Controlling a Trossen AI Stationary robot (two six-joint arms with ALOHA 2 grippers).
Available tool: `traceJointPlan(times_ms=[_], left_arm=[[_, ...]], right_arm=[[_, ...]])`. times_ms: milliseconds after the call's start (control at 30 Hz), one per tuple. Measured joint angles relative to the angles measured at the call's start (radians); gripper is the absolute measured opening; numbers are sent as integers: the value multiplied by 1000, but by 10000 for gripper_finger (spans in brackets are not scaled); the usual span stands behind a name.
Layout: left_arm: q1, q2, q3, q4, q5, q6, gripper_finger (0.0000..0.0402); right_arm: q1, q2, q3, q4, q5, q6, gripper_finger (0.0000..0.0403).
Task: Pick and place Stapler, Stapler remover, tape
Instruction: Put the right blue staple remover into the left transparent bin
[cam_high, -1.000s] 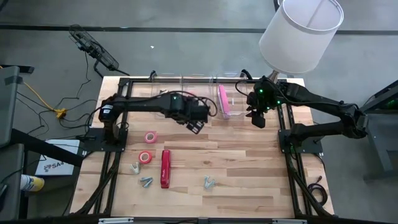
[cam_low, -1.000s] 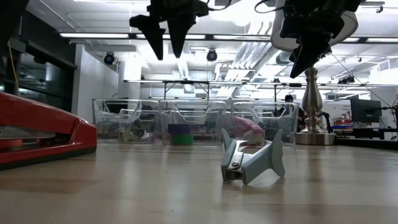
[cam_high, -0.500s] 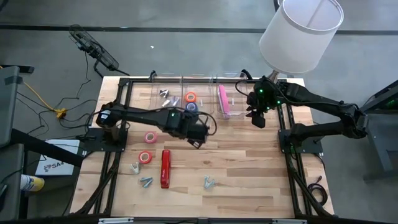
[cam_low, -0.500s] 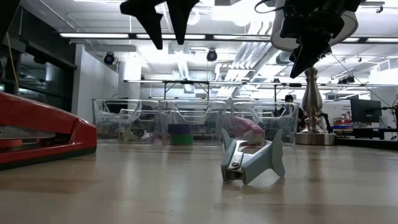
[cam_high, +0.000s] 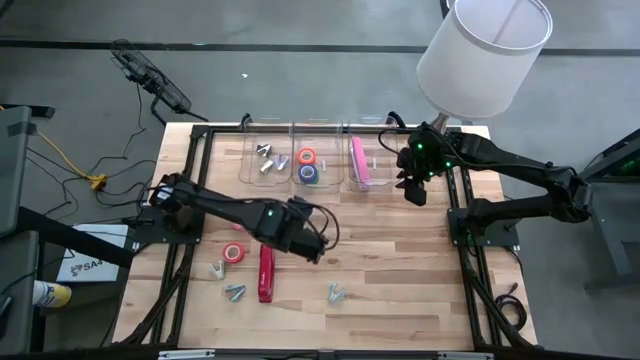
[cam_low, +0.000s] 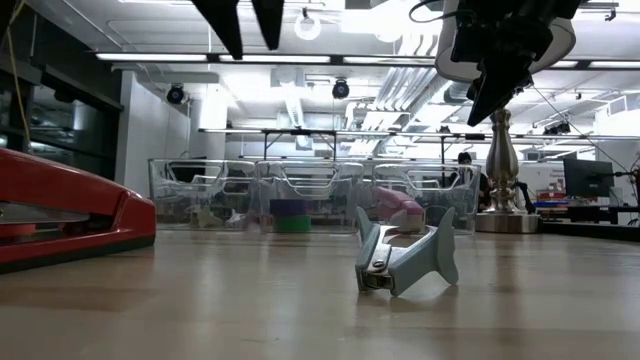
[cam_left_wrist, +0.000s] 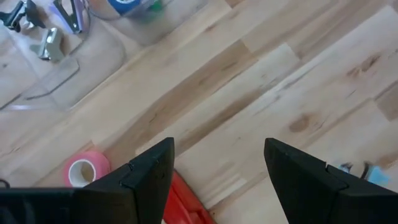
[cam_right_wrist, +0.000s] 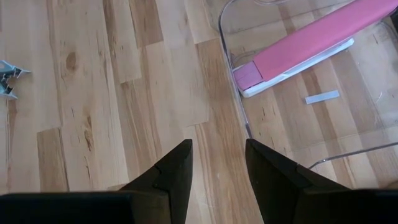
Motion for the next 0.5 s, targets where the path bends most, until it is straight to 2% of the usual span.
traceJointPlan(times_ms=[200,500], left_arm=[[-55,0,-45,7,7,-32,243],[-122,0,-117,117,18,-84,243]], right_arm=[[0,0,0,-2,0,0,140],[0,0,0,-3,0,3,140]])
